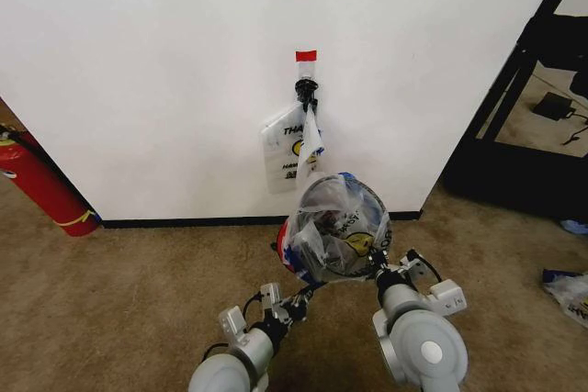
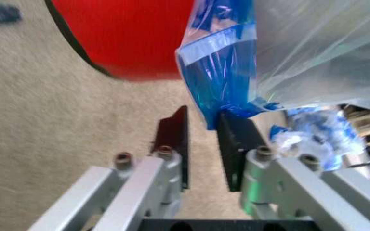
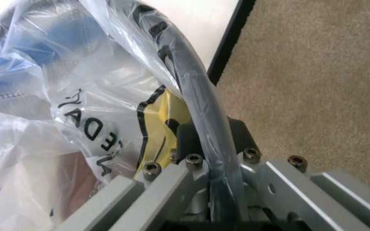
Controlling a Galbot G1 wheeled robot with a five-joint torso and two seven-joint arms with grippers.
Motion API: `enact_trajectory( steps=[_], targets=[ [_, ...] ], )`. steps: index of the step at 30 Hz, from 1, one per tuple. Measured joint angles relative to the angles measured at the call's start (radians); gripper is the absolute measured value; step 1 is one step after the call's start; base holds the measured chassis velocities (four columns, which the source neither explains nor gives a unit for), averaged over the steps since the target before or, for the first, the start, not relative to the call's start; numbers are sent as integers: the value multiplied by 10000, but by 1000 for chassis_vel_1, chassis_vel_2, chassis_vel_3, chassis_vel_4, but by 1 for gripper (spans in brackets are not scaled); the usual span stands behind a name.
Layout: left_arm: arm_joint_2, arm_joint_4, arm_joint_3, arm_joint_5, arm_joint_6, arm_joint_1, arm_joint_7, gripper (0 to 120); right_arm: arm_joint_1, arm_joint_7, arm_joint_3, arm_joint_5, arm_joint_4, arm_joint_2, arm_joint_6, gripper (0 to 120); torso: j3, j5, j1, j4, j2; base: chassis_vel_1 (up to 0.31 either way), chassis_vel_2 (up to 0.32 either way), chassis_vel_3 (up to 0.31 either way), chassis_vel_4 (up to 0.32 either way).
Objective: Pick up the garbage bag from the wall and place it over the trash bin.
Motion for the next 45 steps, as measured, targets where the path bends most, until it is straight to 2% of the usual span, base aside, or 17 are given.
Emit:
enact_trajectory(
  steps=[6, 10, 11, 14, 16, 20, 22, 35, 39, 41, 43, 45],
  targets=[
    [498, -556, -270, 841, 183, 326, -154, 44, 93, -152, 15, -168, -269, 0, 145, 0, 0, 0, 0, -1, 0, 0, 0, 0, 0],
    [643, -687, -368, 1040, 215, 470, -123, 52, 145, -178, 15, -179, -341, 0, 162, 0, 0, -1, 0, 0, 0, 0, 0, 0, 0],
    [732, -767, -433, 1166, 218, 610, -101, 61, 185, -195, 14, -197, -395, 0, 176, 0, 0, 1, 0, 0, 0, 0, 0, 0, 0],
    [796, -801, -501, 1379, 216, 794, -145, 72, 203, -237, 11, -210, -412, 0, 185, 0, 0, 0, 0, 0, 0, 0, 0, 0, 0],
    [797, -801, -508, 1393, 214, 810, -158, 74, 204, -239, 10, -211, -412, 0, 187, 0, 0, 0, 0, 0, 0, 0, 0, 0, 0],
    [795, -763, -579, 1522, 94, 970, -443, 94, 207, -253, 14, -212, -411, -13, 198, 0, 0, 0, 0, 0, 0, 0, 0, 0, 0],
    [811, -770, -621, 1561, -6, 1086, -542, 98, 204, -264, 34, -210, -384, -42, 217, 0, 0, 0, 0, 0, 0, 0, 0, 0, 0],
    [622, -919, -932, 1633, -208, 1046, -1080, 100, 244, -341, -1, -221, -370, -76, 232, 0, 0, -1, 0, 0, 0, 0, 0, 0, 0],
    [1157, -1232, -1609, 1976, 690, 810, -1546, 100, 214, -604, -7, -571, -501, -162, 277, 0, 1, -1, 0, -1, 0, 0, 0, 0, 0],
    [1207, -1249, -1660, 1996, 740, 801, -1573, 100, 215, -623, -10, -604, -517, -165, 281, 0, 1, -1, 0, -1, 0, 0, 0, 0, 0],
    [1685, -1790, -2141, 1976, 1243, 656, -1900, 100, 228, -814, -58, -992, -690, -202, 327, 0, 1, -1, 0, 2, 0, 0, 0, 0, 0],
    [1981, -2236, -2237, 2082, 1529, 450, -1971, 100, 230, -948, -86, -1226, -782, -237, 384, 0, 0, 0, 0, 2, 0, 0, 0, 0, 0]
  ],
)
